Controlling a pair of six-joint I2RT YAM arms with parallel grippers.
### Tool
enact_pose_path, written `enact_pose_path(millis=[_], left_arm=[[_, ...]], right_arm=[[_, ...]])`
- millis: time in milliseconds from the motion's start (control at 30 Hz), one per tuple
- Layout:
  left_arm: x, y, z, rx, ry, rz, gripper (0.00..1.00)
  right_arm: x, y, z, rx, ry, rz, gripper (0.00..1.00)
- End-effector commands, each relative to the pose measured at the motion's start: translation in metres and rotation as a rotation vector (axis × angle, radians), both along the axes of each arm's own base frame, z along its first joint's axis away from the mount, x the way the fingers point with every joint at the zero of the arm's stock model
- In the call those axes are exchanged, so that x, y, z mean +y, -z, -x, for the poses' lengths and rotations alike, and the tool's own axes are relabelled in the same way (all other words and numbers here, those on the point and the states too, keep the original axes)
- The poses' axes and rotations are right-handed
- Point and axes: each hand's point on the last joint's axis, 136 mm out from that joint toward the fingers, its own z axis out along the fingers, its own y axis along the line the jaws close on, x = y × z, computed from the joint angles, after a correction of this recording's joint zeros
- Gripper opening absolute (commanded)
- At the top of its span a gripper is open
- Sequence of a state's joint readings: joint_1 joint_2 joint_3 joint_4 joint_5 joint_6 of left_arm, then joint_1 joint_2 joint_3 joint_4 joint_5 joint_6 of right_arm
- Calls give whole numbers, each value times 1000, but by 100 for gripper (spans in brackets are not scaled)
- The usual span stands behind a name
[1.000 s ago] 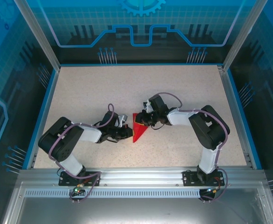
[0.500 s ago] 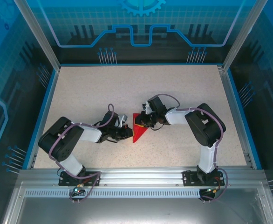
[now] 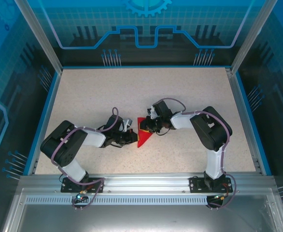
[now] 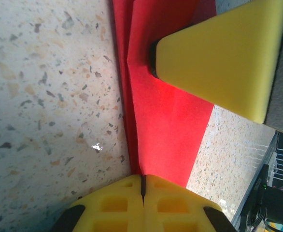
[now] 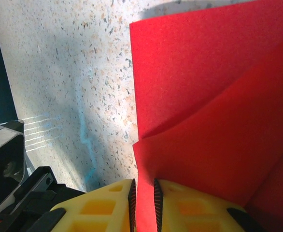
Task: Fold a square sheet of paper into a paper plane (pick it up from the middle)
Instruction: Fourth fold the wing at the center of the table.
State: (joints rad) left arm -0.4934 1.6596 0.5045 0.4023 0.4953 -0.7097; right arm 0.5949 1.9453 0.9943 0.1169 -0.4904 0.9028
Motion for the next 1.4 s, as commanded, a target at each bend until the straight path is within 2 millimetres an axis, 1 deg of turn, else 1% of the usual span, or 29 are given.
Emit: enact_pose_path(millis=[0,100,300,367,600,700,767,1000,1167,1367], left_arm=[[-2,17,11,76,9,-24,0],[-2,15,10,72,4,-21,0],[-3,16,11,73,3,-22,0],[-3,16,11,73,1,-24,0],[-3,18,11,75,-1,-30,0],[-4,17,11,73,1,-29,0],[-4,17,11,74,0,-29,0],[-7,14,12,67,9,-23,0],[-11,11,13,65,21,-11,0],[-20,-6,13,43,54,28,5]], right_arm=[[5,-23,-1,-34,-36,-37,21],[0,-28,-2,-46,-18,-29,21],[-21,-28,-10,-63,70,-18,21],[-23,-28,-10,-66,80,-23,21],[-7,-26,-2,-47,22,-55,21],[4,-27,0,-40,-8,-75,21],[9,-23,0,-34,-19,-70,21],[13,-8,-2,-3,-30,-65,20],[11,3,1,16,-41,-51,20],[9,7,5,22,-52,-44,20]])
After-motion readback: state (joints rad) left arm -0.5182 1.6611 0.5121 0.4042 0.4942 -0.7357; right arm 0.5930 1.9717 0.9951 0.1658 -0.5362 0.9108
